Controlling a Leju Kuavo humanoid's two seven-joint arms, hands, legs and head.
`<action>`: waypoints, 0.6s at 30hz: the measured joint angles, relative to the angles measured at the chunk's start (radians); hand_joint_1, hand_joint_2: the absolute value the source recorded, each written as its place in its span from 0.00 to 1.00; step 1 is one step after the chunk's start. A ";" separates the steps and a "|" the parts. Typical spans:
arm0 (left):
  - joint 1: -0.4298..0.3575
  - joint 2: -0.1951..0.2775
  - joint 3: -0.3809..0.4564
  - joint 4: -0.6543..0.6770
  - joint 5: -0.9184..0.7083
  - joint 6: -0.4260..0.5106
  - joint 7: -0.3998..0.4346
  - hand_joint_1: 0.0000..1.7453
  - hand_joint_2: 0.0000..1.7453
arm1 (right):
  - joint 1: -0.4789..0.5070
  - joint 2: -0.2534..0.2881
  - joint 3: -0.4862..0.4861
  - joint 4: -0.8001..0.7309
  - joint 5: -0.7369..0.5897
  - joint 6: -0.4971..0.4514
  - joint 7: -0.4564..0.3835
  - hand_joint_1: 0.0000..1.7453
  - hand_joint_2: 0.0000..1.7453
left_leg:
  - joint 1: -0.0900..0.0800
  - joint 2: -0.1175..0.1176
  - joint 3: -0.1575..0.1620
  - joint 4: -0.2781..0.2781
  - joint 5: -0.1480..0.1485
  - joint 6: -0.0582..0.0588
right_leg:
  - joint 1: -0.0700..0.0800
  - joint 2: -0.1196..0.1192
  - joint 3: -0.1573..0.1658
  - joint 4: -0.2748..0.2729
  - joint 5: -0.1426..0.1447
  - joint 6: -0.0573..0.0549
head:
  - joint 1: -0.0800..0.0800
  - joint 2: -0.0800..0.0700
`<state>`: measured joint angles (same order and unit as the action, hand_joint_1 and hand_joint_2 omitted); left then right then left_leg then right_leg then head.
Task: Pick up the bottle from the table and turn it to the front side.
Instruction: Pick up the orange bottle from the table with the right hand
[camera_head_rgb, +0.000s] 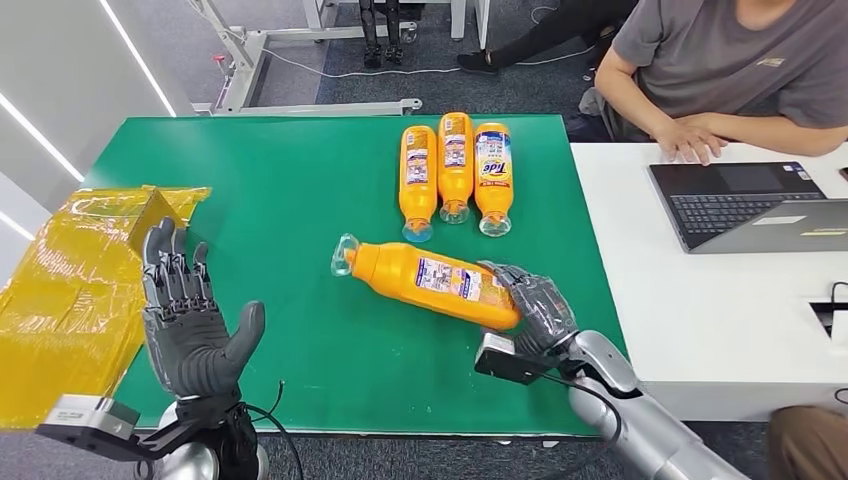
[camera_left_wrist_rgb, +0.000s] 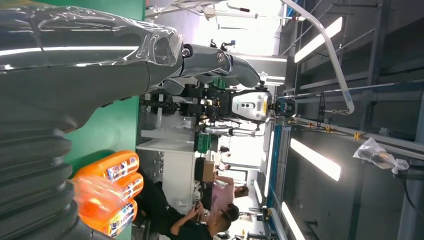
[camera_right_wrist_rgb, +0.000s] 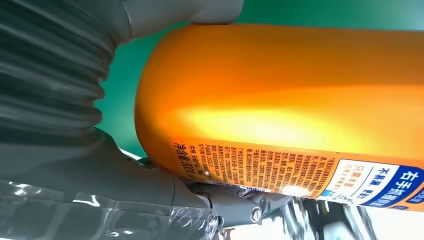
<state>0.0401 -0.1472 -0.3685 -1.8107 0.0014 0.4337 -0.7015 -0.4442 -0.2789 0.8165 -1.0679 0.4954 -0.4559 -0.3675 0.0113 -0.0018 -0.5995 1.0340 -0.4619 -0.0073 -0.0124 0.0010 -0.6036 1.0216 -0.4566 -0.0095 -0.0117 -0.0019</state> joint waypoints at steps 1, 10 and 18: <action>-0.002 -0.001 0.000 0.002 0.002 0.002 0.000 0.00 1.00 | 0.022 0.010 -0.017 -0.017 -0.001 -0.043 -0.019 1.00 1.00 | 0.000 0.000 0.000 0.000 0.000 0.000 | 0.000 0.000 0.000 0.000 0.000 0.000 | 0.000 0.000; -0.022 -0.019 0.000 0.033 0.033 -0.047 0.000 0.00 1.00 | 0.260 0.173 -0.217 -0.136 0.058 -0.241 -0.245 1.00 1.00 | 0.000 0.000 0.000 0.000 0.000 0.000 | 0.000 0.000 0.000 0.000 -0.001 0.000 | 0.000 0.000; -0.030 -0.021 -0.014 0.087 0.085 -0.143 0.000 0.00 1.00 | 0.333 0.278 -0.278 -0.162 0.034 -0.242 -0.284 1.00 1.00 | 0.000 0.002 0.000 -0.001 0.000 0.000 | 0.000 0.002 0.000 0.000 -0.001 0.000 | 0.000 0.000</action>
<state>0.0102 -0.1686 -0.3827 -1.7242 0.0869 0.2911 -0.7015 -0.1116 -0.0007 0.5384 -1.2302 0.5298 -0.6981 -0.6515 0.0112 0.0002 -0.5994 1.0334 -0.4623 -0.0078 -0.0124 0.0026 -0.6038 1.0217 -0.4572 -0.0091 -0.0116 -0.0019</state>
